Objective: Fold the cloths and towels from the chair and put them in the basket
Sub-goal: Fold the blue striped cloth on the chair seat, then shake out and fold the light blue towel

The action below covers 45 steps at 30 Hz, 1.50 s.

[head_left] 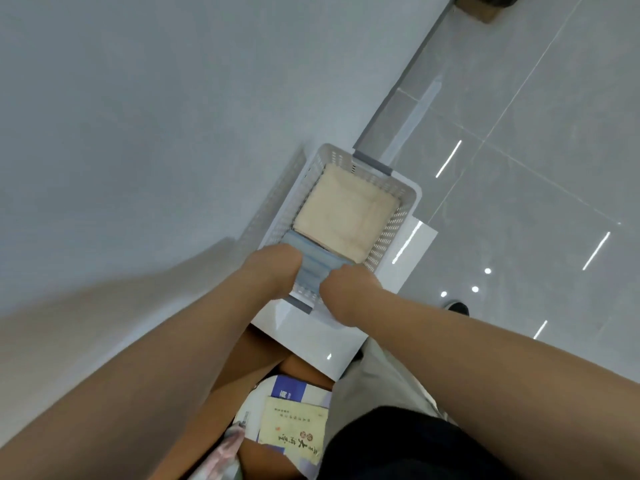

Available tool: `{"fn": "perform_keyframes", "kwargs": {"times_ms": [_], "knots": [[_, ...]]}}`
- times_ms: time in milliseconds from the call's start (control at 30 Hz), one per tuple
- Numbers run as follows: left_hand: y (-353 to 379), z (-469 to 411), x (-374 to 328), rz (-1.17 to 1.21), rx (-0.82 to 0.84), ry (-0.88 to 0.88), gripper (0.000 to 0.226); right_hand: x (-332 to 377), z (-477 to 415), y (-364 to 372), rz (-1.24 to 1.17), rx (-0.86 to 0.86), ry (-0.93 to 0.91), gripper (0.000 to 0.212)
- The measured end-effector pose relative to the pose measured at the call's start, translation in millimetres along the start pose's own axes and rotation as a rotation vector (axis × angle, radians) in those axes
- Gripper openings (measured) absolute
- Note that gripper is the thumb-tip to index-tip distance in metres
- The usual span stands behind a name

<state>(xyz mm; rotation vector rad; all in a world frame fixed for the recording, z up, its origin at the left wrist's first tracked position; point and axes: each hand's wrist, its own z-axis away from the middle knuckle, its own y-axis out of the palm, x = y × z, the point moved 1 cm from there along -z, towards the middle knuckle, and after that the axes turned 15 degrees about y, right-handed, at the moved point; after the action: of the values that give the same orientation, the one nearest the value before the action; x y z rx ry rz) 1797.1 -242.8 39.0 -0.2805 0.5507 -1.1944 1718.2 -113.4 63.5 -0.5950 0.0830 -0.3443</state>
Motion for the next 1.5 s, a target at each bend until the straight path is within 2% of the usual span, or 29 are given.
{"fn": "perform_keyframes", "kwargs": {"times_ms": [100,267,400,533,767,867,1067,1333,1500], "knots": [[-21.7,25.5,-17.1,0.122,-0.087,-0.027,0.021,-25.1,33.7,-21.8,-0.067,-0.056,0.025,0.009],[-71.5,46.0,-58.9,0.194,-0.226,-0.044,0.013,-90.0,71.9,-46.1,-0.224,-0.091,0.132,0.015],[-130.6,40.7,-103.2,0.219,-0.277,-0.018,0.020,-169.8,92.9,-59.8,-0.424,-0.098,0.248,0.033],[-207.4,19.1,-158.4,0.213,-0.368,-0.008,0.023,-270.9,114.9,-75.0,-0.655,-0.173,0.326,0.035],[-355.1,-42.0,-282.5,0.224,-0.553,-0.053,0.025,-469.0,163.9,-100.5,-0.761,-0.333,0.351,0.040],[-413.2,-67.9,-343.7,0.278,-0.603,-0.034,0.027,-555.4,197.3,-115.9,-0.746,-0.408,0.353,0.041],[-527.0,-131.6,-432.9,0.219,-0.709,0.017,0.019,-708.4,232.4,-156.4,-0.730,-0.564,0.390,0.039],[-697.5,-263.1,-496.8,0.242,-0.858,0.117,0.015,-916.6,205.7,-204.0,-0.799,-0.620,0.454,0.037],[-818.9,-366.2,-523.4,0.321,-0.840,0.186,0.015,-1058.8,174.4,-240.5,-0.832,-0.613,0.542,0.036]]}}
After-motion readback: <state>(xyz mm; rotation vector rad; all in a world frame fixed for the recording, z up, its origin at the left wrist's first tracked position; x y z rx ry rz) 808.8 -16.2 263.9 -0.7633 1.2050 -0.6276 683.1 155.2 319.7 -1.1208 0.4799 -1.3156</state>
